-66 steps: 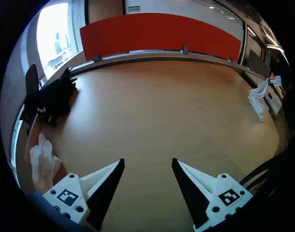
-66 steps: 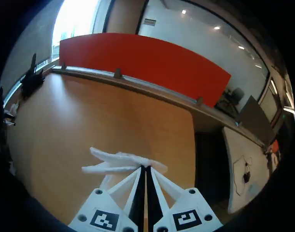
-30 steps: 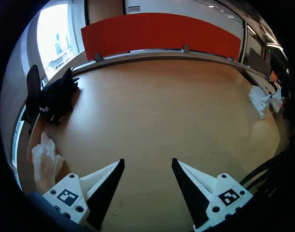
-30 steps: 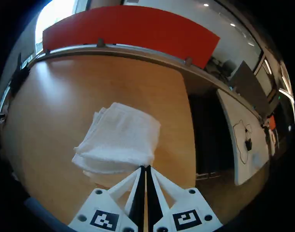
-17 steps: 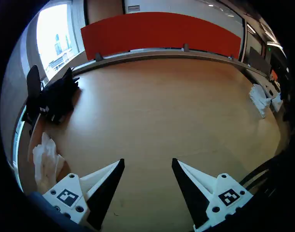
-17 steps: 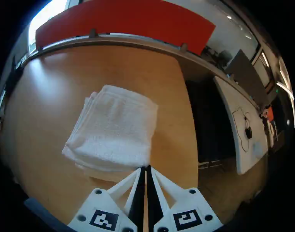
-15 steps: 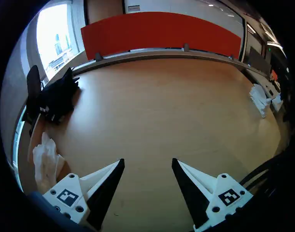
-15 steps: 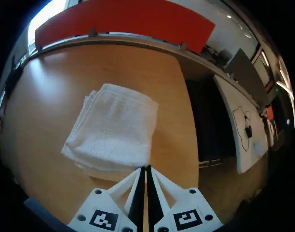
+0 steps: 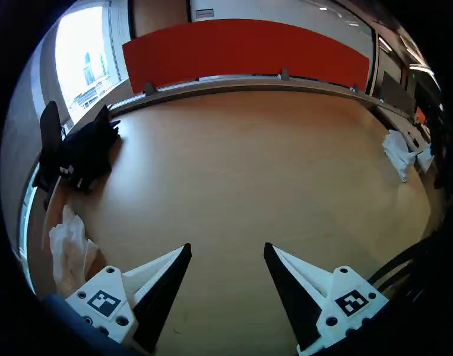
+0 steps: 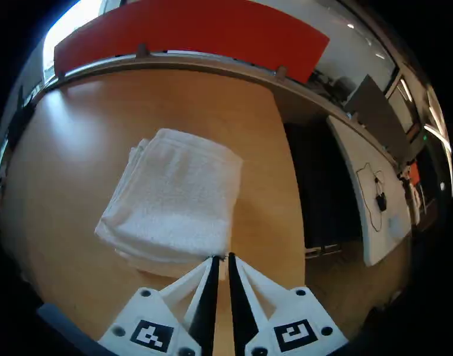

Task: Fold towel

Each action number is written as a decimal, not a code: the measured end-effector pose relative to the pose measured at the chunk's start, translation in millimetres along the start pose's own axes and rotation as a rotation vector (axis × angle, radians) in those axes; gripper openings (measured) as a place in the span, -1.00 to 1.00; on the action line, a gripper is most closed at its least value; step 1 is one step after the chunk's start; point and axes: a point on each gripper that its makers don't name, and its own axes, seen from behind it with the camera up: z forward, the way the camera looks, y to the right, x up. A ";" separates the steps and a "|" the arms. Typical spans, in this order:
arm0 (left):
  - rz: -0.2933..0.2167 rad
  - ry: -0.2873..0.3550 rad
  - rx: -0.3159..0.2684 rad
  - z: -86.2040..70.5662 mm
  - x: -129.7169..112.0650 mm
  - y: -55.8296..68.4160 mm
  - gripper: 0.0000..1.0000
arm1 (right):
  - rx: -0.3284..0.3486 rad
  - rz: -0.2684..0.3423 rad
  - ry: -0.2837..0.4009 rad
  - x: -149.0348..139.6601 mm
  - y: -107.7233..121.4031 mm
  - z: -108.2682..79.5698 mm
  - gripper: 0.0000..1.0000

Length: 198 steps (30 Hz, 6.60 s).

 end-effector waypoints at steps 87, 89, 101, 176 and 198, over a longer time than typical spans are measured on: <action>-0.034 0.015 0.022 -12.0 -11.2 -19.4 0.81 | 0.159 -0.070 0.113 58.6 -125.5 1.8 0.71; -0.037 0.014 0.023 -12.6 -12.3 -20.1 0.81 | 0.161 -0.065 0.112 57.4 -126.0 2.2 0.68; -0.038 0.007 0.023 -12.5 -16.2 -20.5 0.81 | 0.161 -0.069 0.094 40.7 -128.4 6.0 0.41; -0.024 0.015 0.016 -7.8 -8.0 -17.1 0.81 | 0.219 -0.057 0.106 25.5 -138.1 -7.7 0.87; -0.030 0.032 0.018 -10.7 -2.7 -17.6 0.81 | 0.180 0.033 0.188 42.6 -128.3 -17.8 1.00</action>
